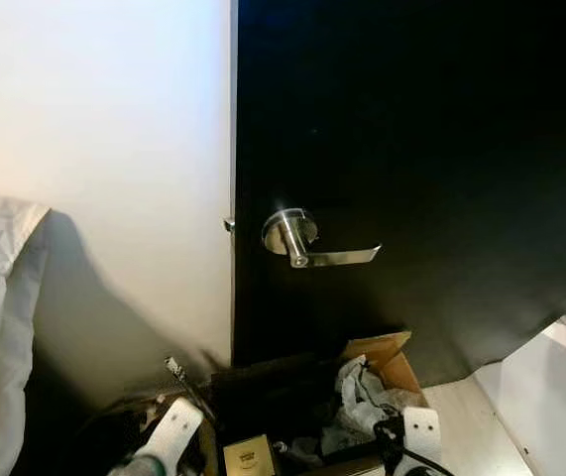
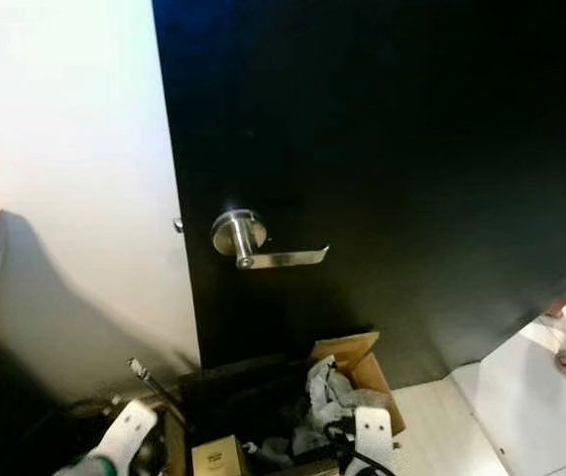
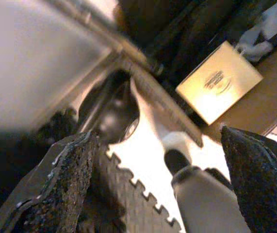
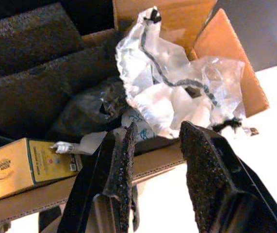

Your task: Clean up the room

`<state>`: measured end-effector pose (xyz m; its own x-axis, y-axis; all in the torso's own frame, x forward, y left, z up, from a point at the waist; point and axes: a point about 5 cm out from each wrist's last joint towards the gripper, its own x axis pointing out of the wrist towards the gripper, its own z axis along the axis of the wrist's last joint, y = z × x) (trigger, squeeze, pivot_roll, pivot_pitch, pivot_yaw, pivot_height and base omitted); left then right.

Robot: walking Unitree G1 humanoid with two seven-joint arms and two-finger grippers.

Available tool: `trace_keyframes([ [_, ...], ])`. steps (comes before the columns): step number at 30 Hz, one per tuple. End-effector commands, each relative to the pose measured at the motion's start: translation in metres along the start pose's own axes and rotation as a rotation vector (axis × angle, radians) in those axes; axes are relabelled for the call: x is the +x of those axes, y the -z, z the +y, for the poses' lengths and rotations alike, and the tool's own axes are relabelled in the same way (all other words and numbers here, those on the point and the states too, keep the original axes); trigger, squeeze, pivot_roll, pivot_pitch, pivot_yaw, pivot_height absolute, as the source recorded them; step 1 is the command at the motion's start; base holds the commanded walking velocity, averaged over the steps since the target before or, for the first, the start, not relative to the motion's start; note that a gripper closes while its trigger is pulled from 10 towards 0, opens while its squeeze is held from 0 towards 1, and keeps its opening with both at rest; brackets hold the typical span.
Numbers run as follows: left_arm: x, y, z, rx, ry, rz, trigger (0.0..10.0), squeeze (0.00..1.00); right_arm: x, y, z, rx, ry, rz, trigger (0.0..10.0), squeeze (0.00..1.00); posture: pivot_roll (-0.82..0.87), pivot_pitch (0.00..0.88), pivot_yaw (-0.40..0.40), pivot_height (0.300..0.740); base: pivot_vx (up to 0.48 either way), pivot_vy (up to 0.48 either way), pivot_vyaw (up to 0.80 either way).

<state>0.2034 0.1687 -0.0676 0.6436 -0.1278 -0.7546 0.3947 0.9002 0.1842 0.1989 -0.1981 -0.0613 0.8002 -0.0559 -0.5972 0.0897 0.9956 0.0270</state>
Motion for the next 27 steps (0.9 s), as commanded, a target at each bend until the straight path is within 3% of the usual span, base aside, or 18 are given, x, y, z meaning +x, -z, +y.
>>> trace_keyframes([
  [1, 0.001, 0.001, -0.005, -0.048, -0.012, 0.0, 10.0, 0.0, 0.002, -0.001, -0.002, -0.033, 0.017, 0.015, 10.0, 0.0, -0.09, 0.0, 0.002, 0.74, 0.0, 0.0, 0.0],
  [5, 0.003, 0.002, -0.008, -0.121, -0.014, 0.006, 10.0, 0.0, 0.008, -0.01, 0.004, -0.093, 0.008, 0.016, 10.0, 0.0, -0.07, 0.0, -0.012, 0.74, 0.0, 0.0, 0.0],
  [12, 0.004, 0.0, -0.008, -0.133, -0.028, -0.005, 10.0, 0.0, 0.01, -0.014, 0.01, -0.138, -0.017, -0.007, 10.0, 0.0, -0.06, 0.0, -0.02, 0.74, 0.0, 0.0, 0.0],
  [27, 0.005, 0.0, -0.007, -0.153, -0.037, -0.005, 10.0, 0.0, 0.01, -0.013, 0.009, -0.147, -0.01, 0.004, 10.0, 0.0, -0.06, 0.0, -0.019, 0.74, -0.315, 0.0, 0.0],
])
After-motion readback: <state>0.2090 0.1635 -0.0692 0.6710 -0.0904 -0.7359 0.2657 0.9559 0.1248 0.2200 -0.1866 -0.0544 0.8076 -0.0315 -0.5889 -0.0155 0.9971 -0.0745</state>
